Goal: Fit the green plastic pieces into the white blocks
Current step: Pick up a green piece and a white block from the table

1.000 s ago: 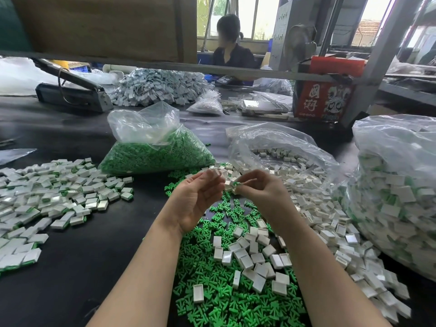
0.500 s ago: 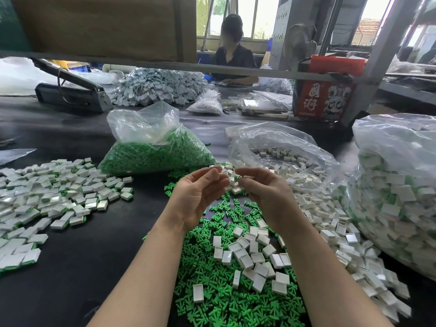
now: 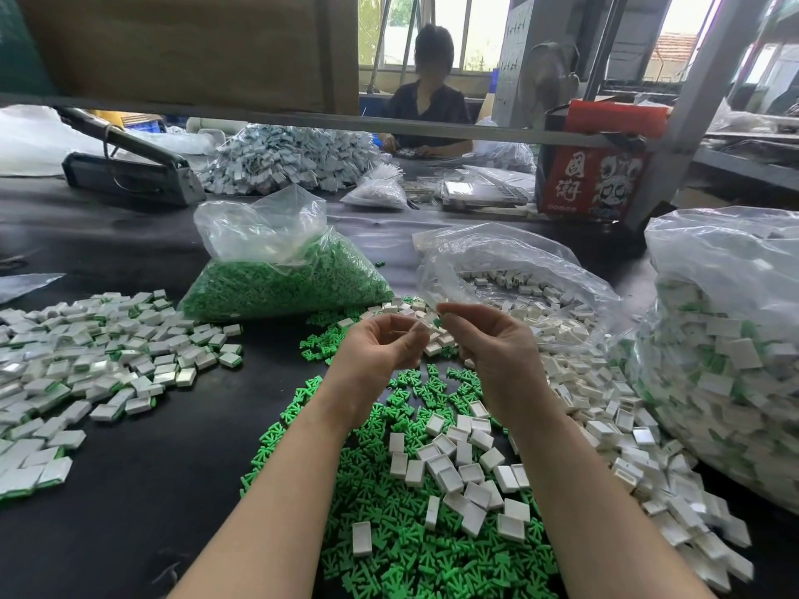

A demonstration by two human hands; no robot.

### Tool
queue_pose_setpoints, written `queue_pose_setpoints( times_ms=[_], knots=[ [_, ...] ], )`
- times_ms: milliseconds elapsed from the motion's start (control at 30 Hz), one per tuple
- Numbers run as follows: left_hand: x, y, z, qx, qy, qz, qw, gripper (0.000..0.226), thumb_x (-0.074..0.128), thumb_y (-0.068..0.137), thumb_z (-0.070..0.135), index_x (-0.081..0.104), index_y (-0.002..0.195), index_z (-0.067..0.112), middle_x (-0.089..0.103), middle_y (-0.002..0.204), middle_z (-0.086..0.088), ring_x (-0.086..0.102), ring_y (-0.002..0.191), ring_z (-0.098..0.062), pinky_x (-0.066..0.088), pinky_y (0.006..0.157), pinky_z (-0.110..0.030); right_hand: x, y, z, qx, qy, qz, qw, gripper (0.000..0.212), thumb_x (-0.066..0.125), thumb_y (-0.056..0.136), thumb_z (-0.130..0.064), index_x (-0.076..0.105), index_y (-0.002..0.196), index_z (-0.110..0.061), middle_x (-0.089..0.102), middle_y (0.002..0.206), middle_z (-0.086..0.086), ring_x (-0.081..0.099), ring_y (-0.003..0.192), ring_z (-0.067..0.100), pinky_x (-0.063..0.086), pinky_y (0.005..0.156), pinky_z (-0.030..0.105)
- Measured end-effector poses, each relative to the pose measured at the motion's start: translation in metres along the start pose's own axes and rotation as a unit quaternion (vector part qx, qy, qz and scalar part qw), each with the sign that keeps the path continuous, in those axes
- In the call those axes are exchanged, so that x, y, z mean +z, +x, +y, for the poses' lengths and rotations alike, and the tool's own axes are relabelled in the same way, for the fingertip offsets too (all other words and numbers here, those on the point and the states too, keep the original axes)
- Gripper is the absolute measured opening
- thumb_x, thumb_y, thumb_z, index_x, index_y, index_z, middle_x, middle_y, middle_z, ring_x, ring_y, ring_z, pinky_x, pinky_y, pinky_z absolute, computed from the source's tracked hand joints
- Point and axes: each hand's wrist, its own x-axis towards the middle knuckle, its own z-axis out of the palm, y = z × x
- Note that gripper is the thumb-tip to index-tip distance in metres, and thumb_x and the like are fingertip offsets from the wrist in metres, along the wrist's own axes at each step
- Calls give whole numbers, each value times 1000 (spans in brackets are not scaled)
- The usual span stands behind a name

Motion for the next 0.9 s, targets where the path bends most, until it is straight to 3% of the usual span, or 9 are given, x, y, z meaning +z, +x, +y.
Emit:
queue_pose_setpoints(
  times_ms=[233, 400, 600, 900],
  knots=[
    [4, -3, 4, -2, 0, -6, 1000, 7, 76, 74, 27, 79, 77, 22, 71, 70, 2, 62, 63, -8, 52, 62, -19, 4, -2, -1, -23, -38, 14, 999, 16, 68, 85, -1, 73, 100, -1, 76, 92, 7, 71, 82, 12, 54, 74, 20],
    [5, -3, 5, 0, -15, 5, 1000, 8, 77, 72, 26, 80, 77, 19, 72, 70, -1, 62, 62, -10, 53, 61, -19, 4, -3, 0, -35, -47, 19, 998, 15, 69, 84, -1, 73, 98, -3, 76, 90, 5, 72, 82, 13, 54, 73, 19],
    [4, -4, 5, 8, -17, 9, 1000, 12, 78, 71, 25, 79, 78, 16, 72, 71, -3, 62, 62, -11, 52, 60, -19, 9, -4, 2, -30, -49, 22, 998, 17, 70, 84, -2, 72, 100, 0, 75, 92, 10, 72, 85, 21, 58, 77, 27],
    [2, -3, 3, 10, 19, -8, 1000, 9, 71, 74, 29, 79, 78, 30, 72, 71, 3, 64, 68, -7, 53, 66, -17, 8, -6, -2, -9, -73, 15, 997, 19, 69, 84, 0, 71, 102, 4, 74, 96, 15, 71, 90, 30, 59, 82, 36]
  ],
)
